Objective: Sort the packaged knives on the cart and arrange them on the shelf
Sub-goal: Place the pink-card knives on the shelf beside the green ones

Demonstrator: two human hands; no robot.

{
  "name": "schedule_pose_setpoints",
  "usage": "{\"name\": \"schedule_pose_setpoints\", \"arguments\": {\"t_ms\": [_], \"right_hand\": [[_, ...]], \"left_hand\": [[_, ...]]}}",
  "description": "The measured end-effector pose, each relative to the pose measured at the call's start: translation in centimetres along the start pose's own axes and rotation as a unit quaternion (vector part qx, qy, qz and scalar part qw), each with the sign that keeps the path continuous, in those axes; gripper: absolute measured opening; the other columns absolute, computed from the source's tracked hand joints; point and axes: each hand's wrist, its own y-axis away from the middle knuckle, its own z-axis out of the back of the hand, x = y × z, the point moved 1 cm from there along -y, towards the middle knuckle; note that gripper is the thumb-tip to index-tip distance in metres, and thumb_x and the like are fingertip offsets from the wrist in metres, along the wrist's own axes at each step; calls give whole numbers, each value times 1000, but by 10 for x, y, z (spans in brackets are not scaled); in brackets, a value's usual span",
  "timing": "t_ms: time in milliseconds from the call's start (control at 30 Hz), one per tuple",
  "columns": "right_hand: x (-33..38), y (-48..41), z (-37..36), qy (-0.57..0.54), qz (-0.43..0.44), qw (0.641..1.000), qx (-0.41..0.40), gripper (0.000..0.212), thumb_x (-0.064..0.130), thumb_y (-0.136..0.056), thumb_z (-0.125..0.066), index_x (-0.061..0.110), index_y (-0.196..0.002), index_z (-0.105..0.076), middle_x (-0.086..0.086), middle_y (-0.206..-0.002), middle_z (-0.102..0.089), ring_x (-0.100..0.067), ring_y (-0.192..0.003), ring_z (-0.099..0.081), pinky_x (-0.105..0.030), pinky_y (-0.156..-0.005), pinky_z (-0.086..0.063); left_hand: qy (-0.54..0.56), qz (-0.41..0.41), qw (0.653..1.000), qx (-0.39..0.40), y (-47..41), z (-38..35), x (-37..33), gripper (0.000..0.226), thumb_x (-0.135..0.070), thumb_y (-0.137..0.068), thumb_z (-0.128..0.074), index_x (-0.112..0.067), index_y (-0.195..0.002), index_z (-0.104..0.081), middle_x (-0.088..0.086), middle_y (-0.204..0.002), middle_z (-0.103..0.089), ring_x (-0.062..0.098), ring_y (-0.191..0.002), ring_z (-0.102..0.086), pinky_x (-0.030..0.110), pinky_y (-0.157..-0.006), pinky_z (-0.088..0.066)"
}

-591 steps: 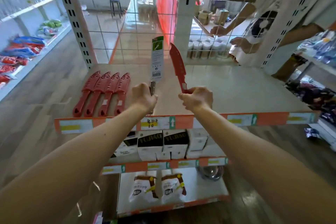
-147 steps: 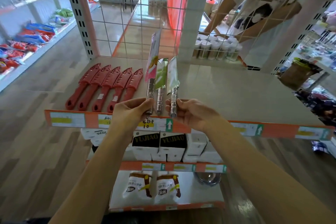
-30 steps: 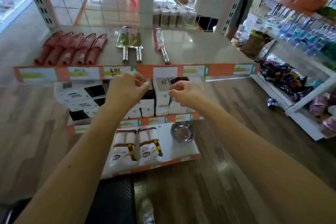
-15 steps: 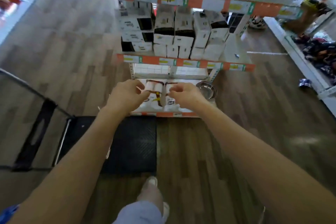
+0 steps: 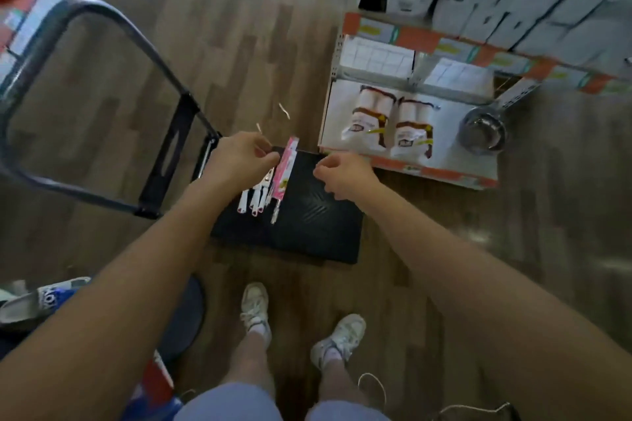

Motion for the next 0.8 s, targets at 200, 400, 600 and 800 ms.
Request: {"name": "schedule_pose_setpoints", "arguments": {"t_ms": [200, 400, 600, 800], "right_hand": [[7, -77, -69, 43, -56, 997, 11, 26, 25, -93, -54, 12, -114, -63, -4, -105, -62, -13, -87, -55, -34, -89, -53], [-47, -174, -137, 64, -111, 992, 20, 24, 26, -92, -56, 12, -111, -63, 1, -87, -56, -16, -89, -60, -36, -87, -55], [-124, -278, -215, 80, -124, 988, 42, 25, 32, -90, -58, 12, -104, -64, 0, -81, -58, -19, -91, -64, -37, -85, -56], [-200, -364, -308, 69, -106, 991, 33, 27, 32, -89, -58, 8, -98, -64, -8, -91, -66, -25, -86, -66, -38, -79, -57]], "left_hand": [[31, 5, 999, 25, -68, -14, 75, 31, -33, -90, -56, -17, -116, -62, 1, -114, -66, 10, -96, -57, 21, -77, -39], [47, 41, 997, 49, -143, -90, 158, 28, -30, -91, -55, -17, -115, -63, 1, -116, -65, 6, -94, -52, 21, -80, -38], [88, 85, 989, 78, -219, -212, 231, 24, -28, -90, -56, -17, -111, -64, 3, -114, -64, 17, -101, -60, 33, -88, -51], [42, 87, 991, 89, -272, -335, 298, 28, -27, -91, -56, -14, -114, -62, 2, -115, -63, 17, -103, -58, 25, -79, -43]]}}
